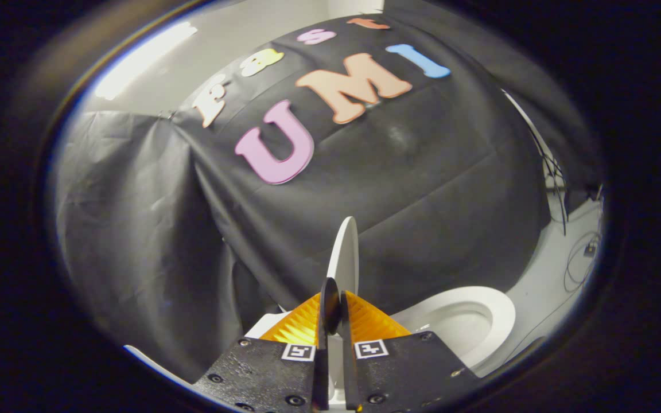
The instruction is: Open the toilet lid.
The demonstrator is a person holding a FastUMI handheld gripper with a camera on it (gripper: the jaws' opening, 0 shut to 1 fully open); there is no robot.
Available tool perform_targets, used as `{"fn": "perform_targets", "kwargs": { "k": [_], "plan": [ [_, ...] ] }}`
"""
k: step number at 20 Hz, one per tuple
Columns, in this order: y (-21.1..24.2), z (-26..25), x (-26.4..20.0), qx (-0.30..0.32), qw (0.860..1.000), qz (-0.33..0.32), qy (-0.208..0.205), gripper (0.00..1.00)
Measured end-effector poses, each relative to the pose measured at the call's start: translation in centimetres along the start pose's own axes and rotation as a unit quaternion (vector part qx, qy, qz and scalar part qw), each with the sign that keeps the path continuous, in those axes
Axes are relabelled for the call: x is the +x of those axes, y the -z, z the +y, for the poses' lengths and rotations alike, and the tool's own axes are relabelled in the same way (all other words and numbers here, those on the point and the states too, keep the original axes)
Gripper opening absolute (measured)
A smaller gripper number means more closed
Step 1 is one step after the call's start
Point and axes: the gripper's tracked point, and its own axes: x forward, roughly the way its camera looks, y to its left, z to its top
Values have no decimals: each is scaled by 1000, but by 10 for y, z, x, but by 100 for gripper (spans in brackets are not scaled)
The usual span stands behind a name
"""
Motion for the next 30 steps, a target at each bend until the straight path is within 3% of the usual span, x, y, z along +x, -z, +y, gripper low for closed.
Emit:
{"fn": "perform_targets", "kwargs": {
  "k": [8, 21, 28, 30],
  "plan": [
    [27, 106, 16, -130, 990, 27, -40, 12],
    [83, 206, 52, -211, 967, 71, -125, 13],
    [109, 230, 58, -249, 957, 82, -122, 15],
    [112, 231, 58, -260, 956, 80, -111, 26]
  ]
}}
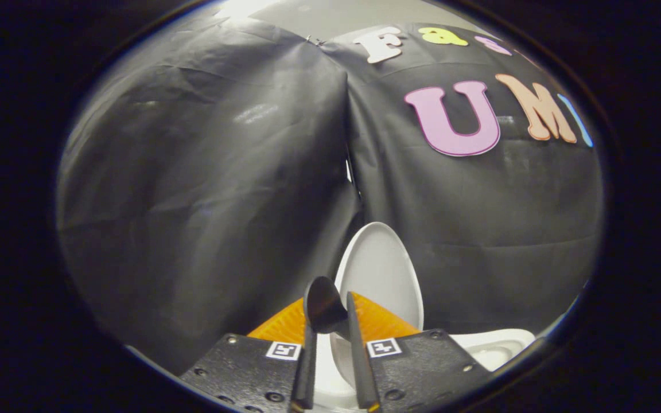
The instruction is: Open the toilet lid.
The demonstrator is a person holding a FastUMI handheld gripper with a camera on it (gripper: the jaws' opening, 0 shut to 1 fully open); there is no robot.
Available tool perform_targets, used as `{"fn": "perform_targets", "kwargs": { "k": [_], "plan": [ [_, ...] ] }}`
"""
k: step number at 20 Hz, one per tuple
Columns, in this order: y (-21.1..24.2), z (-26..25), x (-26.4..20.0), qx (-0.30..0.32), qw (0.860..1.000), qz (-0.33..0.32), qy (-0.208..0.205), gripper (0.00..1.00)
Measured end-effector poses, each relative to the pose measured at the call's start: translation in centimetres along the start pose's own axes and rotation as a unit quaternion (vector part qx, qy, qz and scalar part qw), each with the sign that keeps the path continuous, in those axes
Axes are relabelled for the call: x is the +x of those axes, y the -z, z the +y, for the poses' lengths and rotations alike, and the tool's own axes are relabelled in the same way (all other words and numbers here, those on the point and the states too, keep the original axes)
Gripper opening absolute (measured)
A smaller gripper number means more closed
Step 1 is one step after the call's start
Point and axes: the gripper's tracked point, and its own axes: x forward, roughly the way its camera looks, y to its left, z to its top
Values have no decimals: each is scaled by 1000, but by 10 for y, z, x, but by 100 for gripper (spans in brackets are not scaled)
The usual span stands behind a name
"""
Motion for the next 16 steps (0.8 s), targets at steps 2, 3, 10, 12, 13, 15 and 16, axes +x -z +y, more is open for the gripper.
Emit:
{"fn": "perform_targets", "kwargs": {
  "k": [2, 3, 10, 12, 13, 15, 16],
  "plan": [
    [-2, 1, -2, 4, 1000, -5, -5, 37],
    [-6, 1, -4, 8, 1000, -10, -6, 42],
    [-50, 2, -42, 1, 997, -66, -33, 79],
    [-66, -6, -57, -3, 996, -84, -31, 80],
    [-74, -13, -64, -2, 995, -91, -30, 79],
    [-88, -30, -76, -2, 994, -104, -20, 80],
    [-94, -39, -84, -5, 994, -110, -11, 80]
  ]
}}
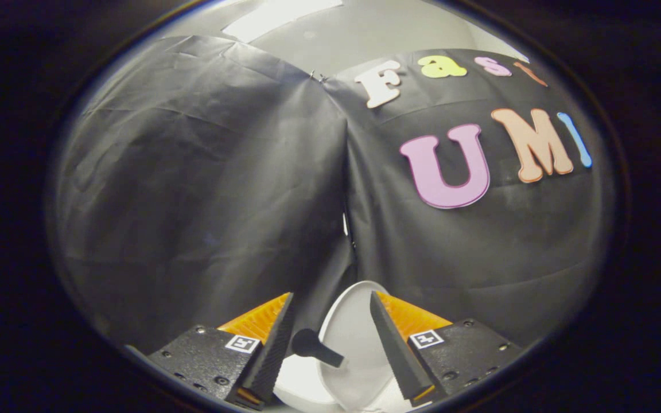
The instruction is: Open the toilet lid.
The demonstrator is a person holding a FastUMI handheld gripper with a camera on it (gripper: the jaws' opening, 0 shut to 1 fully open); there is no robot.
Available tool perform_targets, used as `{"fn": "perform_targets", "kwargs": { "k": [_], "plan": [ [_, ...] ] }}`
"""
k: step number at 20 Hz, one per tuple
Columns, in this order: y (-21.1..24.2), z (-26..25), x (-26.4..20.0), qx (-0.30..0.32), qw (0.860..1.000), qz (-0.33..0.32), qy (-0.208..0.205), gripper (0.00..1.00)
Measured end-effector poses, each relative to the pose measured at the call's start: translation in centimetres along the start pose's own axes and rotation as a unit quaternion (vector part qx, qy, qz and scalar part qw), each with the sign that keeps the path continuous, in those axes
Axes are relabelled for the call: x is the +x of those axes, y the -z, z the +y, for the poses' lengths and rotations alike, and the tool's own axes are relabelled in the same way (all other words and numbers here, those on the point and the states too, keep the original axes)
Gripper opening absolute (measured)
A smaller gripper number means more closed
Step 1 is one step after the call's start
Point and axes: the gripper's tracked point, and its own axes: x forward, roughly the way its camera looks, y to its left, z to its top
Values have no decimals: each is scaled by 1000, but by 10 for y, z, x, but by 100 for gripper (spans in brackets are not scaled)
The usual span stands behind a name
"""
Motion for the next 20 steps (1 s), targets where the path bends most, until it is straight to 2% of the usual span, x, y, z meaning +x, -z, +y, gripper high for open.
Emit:
{"fn": "perform_targets", "kwargs": {
  "k": [4, 11, 20],
  "plan": [
    [-26, -51, -33, -25, 999, -24, 36, 78],
    [-58, -178, -109, -30, 986, -62, 153, 77],
    [-40, -300, -242, -16, 962, -54, 266, 77]
  ]
}}
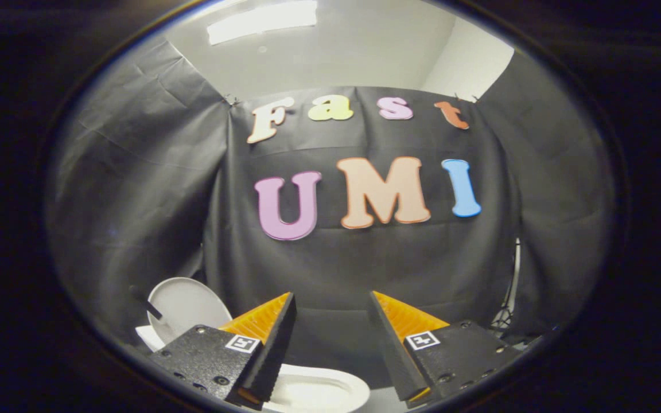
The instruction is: Open the toilet lid.
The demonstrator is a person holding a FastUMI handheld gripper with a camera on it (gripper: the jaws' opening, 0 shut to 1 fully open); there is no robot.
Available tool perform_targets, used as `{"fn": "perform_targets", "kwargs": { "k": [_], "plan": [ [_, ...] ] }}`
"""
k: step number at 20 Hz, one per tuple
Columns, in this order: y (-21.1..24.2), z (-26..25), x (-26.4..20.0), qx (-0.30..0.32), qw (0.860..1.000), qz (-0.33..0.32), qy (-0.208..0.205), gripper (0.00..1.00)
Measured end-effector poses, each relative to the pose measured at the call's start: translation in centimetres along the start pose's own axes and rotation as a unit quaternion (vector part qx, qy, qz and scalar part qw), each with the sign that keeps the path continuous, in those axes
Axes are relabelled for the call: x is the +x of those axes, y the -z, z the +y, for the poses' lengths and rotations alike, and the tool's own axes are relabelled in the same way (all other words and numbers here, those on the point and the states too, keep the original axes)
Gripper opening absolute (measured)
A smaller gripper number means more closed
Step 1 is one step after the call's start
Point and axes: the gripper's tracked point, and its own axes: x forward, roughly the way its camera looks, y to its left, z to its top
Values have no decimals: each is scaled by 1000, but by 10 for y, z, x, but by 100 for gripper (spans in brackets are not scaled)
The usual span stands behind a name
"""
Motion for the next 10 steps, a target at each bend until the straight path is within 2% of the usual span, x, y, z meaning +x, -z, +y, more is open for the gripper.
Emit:
{"fn": "perform_targets", "kwargs": {
  "k": [2, 7, 10],
  "plan": [
    [7, -25, -16, -5, 1000, 4, 19, 77],
    [24, -55, -50, 5, 1000, 15, 24, 78],
    [40, -65, -65, -1, 999, 30, 27, 73]
  ]
}}
